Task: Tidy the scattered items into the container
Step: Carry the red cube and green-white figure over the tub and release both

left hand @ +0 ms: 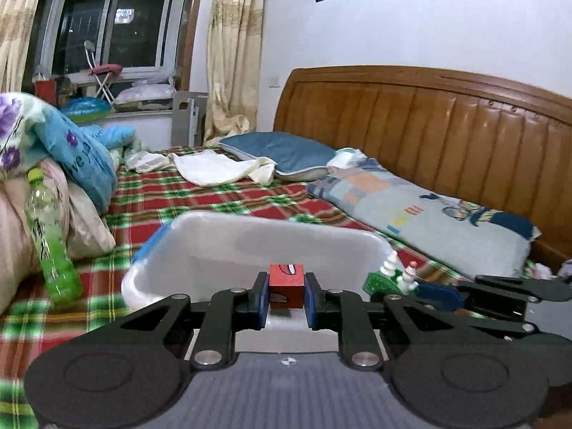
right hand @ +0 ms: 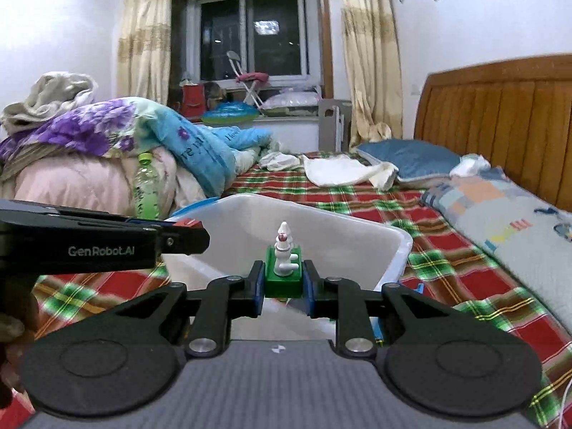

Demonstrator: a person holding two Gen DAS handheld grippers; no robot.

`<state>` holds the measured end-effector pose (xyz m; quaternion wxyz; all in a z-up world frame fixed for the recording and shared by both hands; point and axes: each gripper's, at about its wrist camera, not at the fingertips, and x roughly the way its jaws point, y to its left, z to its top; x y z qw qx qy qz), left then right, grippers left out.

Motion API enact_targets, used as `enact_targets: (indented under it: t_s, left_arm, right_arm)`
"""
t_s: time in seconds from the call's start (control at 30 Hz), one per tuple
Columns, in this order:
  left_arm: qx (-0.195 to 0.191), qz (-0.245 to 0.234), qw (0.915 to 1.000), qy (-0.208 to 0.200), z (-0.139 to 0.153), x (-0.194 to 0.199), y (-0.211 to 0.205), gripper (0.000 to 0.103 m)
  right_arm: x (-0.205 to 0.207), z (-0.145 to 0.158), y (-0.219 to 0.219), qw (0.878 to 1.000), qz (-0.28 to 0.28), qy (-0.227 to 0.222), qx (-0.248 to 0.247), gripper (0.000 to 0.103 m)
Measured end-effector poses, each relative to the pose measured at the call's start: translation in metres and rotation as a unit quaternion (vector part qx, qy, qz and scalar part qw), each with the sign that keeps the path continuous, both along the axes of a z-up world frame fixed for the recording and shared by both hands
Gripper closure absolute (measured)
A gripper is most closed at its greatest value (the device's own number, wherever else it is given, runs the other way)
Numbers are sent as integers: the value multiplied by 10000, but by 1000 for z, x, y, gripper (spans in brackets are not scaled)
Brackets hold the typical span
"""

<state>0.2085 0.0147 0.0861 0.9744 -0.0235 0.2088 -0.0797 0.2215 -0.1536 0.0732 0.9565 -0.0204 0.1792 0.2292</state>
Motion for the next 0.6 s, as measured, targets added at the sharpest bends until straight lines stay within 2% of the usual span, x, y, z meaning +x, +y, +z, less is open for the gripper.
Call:
enact_targets:
  t_s: [0.27, 0.33, 0.37, 0.43, 0.47, 0.5, 0.6]
  left_arm:
    - [222, 170, 9993, 243, -10, 39, -11, 80]
    - [185, 249, 9992, 267, -14, 39, -10, 76]
    - [145, 268, 9992, 259, -15, 38, -9, 71]
    - [125, 341, 9992, 173, -13, 34, -7, 55]
    - [99, 345, 9992, 148, -12, 33, -5, 43]
    - [51, 331, 9994, 115, -11, 30, -3, 40]
    - [-123, 256, 9996, -10, -5, 17, 1, 40]
  right_arm:
    - [32, -11, 0, 9989, -199, 423, -53, 79]
    - [38, -14, 0, 9980, -209, 586, -61, 77]
    - [40, -16, 0, 9977, -210, 639, -84, 77]
    - [39, -17, 1, 9978, -240, 591, -196, 60]
    - [37, -16, 1, 9980, -241, 533, -242, 55]
    - [35, -15, 1, 9982, -250, 466, -272, 50]
    - [30, -10, -2, 9987, -268, 384, -217, 49]
